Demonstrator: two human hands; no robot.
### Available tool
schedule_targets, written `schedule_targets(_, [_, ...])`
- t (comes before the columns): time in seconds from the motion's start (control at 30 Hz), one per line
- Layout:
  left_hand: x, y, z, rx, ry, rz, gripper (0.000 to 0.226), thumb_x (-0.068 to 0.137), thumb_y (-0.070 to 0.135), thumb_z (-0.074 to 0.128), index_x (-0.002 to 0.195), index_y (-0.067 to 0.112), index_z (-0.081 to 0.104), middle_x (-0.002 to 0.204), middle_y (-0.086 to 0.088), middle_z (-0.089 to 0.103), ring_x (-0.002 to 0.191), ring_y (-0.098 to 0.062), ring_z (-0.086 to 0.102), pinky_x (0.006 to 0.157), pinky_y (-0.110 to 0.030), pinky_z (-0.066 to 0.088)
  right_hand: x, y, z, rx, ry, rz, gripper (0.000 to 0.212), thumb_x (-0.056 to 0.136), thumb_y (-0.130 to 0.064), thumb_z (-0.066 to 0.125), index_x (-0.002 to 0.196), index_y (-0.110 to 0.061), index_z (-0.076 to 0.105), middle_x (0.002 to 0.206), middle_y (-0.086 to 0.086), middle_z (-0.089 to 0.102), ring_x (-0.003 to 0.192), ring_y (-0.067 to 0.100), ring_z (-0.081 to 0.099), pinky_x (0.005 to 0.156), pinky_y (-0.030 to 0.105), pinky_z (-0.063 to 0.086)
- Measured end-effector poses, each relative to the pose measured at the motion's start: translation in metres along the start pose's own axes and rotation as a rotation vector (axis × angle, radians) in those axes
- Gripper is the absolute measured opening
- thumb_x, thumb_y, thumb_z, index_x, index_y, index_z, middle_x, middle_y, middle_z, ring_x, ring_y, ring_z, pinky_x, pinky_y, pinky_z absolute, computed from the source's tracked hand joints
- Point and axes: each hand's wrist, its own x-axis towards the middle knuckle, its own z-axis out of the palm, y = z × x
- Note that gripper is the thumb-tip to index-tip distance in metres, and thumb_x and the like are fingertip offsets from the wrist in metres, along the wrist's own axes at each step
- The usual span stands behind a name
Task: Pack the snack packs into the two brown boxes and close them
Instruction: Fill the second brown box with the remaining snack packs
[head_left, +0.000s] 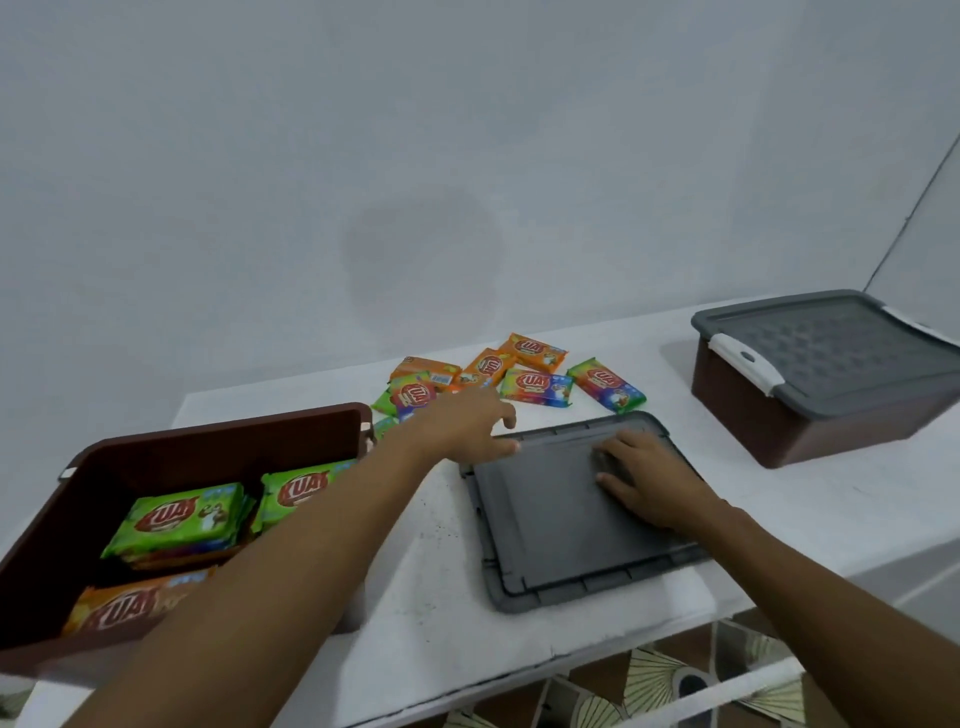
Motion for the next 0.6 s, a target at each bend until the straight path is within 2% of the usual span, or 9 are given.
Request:
schedule_targets(0.13, [0.018,0.024,0.016,-0.013,-0.13,0.001,0.053,0.094,0.053,0.05,0.137,0.022,0.046,0.135,-0.007,0.047,0.118,-0.024,0.049,0.097,-0.041,0.044,-0.002,0.012,-0.002,-0.047,0.008,-0.013,0.05,0.091,-0.054,0.051,0.134,-0.029,0.053,0.128,-0.004,0.049,0.117,0.013,0.044,0.099,0.035,0.042])
schedule_targets(0.23, [0.028,0.04,0.031,-0.014,-0.132,-0.023,0.061,0.092,0.053,0.052,0.143,0.022,0.04,0.142,-0.008,0.042,0.126,-0.026,0.045,0.102,-0.043,0.042,0.002,0.016,-0.004,-0.047,0.006,-0.031,0.044,0.089,-0.056,0.053,0.127,-0.033,0.057,0.137,-0.003,0.044,0.126,0.016,0.04,0.101,0.041,0.041])
schedule_targets(0.33, [0.03,0.049,0.049,0.001,-0.093,-0.07,0.07,0.09,0.055,0.054,0.147,0.02,0.032,0.151,-0.009,0.031,0.134,-0.027,0.036,0.105,-0.044,0.04,0.007,0.022,-0.006,0.001,-0.004,-0.05,0.031,0.089,-0.046,0.059,0.113,-0.027,0.061,0.151,0.004,0.037,0.134,0.025,0.038,0.108,0.041,0.037])
schedule_targets(0.4, [0.027,0.048,0.058,-0.014,-0.071,-0.096,0.075,0.089,0.058,0.053,0.149,0.019,0.029,0.156,-0.008,0.024,0.139,-0.027,0.027,0.11,-0.045,0.034,0.01,0.024,-0.006,0.027,0.004,-0.092,0.02,0.09,-0.04,0.061,0.103,-0.025,0.059,0.142,0.005,0.048,0.125,0.025,0.047,0.102,0.036,0.04])
schedule_targets(0.43, [0.027,0.048,0.062,-0.033,-0.065,-0.106,0.076,0.089,0.06,0.053,0.149,0.02,0.03,0.156,-0.007,0.024,0.14,-0.026,0.027,0.111,-0.045,0.033,0.012,0.025,-0.006,0.042,0.01,-0.11,0.016,0.09,-0.039,0.06,0.098,-0.026,0.056,0.128,0.001,0.055,0.116,0.023,0.052,0.095,0.033,0.043])
schedule_targets(0.5, [0.025,0.048,0.065,-0.068,-0.056,-0.116,0.077,0.086,0.062,0.056,0.147,0.021,0.033,0.154,-0.005,0.029,0.137,-0.024,0.03,0.109,-0.043,0.036,0.016,0.028,-0.008,0.051,0.0,-0.105,0.015,0.089,-0.042,0.059,0.092,-0.03,0.052,0.104,-0.007,0.056,0.1,0.015,0.054,0.085,0.028,0.045])
schedule_targets(0.6, [0.024,0.051,0.065,-0.097,-0.044,-0.137,0.078,0.081,0.061,0.063,0.144,0.022,0.037,0.149,-0.003,0.034,0.133,-0.021,0.035,0.105,-0.041,0.04,0.024,0.032,-0.009,0.047,-0.018,-0.082,0.017,0.09,-0.043,0.06,0.097,-0.029,0.054,0.102,-0.007,0.055,0.095,0.01,0.049,0.084,0.029,0.047])
